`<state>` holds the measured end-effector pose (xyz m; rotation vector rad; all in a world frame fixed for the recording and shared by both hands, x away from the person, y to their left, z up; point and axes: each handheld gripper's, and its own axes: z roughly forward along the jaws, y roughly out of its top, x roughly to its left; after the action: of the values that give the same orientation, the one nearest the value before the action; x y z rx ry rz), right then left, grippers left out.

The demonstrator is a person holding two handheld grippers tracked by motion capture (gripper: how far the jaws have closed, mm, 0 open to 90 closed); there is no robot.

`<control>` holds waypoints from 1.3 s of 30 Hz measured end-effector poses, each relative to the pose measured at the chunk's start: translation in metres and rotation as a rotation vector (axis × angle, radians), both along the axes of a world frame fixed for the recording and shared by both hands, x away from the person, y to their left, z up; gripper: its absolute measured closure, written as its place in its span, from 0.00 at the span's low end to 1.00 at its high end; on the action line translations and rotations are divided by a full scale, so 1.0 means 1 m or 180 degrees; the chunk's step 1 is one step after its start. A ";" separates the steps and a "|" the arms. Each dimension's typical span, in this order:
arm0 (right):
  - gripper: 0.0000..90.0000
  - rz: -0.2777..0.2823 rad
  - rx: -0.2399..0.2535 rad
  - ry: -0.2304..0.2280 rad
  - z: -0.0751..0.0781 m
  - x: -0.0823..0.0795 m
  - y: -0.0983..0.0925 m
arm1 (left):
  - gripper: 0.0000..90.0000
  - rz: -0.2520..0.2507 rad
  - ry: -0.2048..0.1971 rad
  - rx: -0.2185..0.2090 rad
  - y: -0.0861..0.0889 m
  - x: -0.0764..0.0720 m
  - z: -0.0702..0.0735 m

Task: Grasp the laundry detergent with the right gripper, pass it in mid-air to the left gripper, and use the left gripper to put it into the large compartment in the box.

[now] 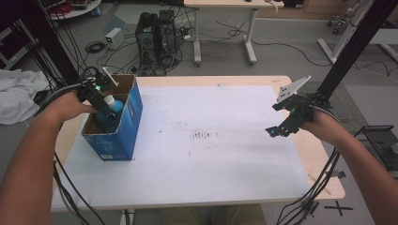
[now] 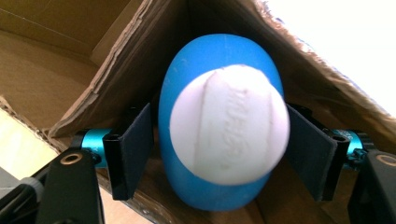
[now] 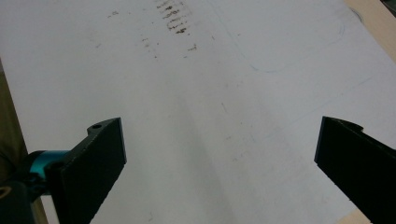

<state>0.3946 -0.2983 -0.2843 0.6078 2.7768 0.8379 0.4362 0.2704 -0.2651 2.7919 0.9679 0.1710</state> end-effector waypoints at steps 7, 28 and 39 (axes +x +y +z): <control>0.01 -0.0029 0.0014 0.0013 0.002 -0.002 -0.002 | 0.31 0.0212 -0.0177 -0.0230 -0.001 -0.011 0.015; 0.01 0.0016 0.0071 -0.0077 0.006 -0.009 -0.003 | 0.31 0.0200 -0.0339 -0.0329 -0.017 -0.035 0.047; 0.01 0.0036 0.0119 -0.0114 0.008 -0.012 -0.008 | 0.17 -0.0019 -0.0427 -0.0325 -0.054 -0.038 0.058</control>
<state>0.3827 -0.3061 -0.2767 0.5780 2.7405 0.8962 0.3983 0.2168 -0.2068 2.6522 0.9102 0.2955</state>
